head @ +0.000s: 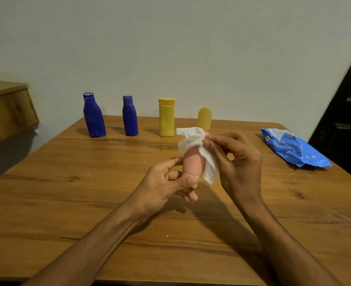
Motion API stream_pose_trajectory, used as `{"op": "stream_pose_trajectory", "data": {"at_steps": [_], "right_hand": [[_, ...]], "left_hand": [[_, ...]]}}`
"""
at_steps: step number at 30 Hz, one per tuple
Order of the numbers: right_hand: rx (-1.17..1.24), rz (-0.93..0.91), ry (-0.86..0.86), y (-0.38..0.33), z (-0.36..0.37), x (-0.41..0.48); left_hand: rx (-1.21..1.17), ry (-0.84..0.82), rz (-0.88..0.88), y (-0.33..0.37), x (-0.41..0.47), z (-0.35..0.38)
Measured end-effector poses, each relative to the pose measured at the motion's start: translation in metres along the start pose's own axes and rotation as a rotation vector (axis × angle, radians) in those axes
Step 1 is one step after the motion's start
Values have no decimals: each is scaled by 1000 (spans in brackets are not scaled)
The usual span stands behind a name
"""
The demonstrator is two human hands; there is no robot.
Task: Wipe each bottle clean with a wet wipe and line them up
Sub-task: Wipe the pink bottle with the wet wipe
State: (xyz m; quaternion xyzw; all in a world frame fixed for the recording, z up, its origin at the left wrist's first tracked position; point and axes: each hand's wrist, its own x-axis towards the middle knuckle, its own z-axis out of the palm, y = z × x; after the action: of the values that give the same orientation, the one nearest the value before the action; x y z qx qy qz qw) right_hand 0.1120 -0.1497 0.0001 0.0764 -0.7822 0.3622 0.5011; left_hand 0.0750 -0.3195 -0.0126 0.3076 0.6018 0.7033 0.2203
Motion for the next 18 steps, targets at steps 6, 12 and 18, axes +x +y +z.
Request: {"op": "stream_pose_trajectory", "data": {"at_steps": [6,12,18], "right_hand": [[-31,-76,-253,-1,6,-6],[-40,-29,-146,1,4,-4],[-80,-171,-405,-7,7,-8]], "left_hand": [[46,104,16,-1,0,-4],[155,81,26,-5,1,2],[320,178,37,-5,1,0]]}}
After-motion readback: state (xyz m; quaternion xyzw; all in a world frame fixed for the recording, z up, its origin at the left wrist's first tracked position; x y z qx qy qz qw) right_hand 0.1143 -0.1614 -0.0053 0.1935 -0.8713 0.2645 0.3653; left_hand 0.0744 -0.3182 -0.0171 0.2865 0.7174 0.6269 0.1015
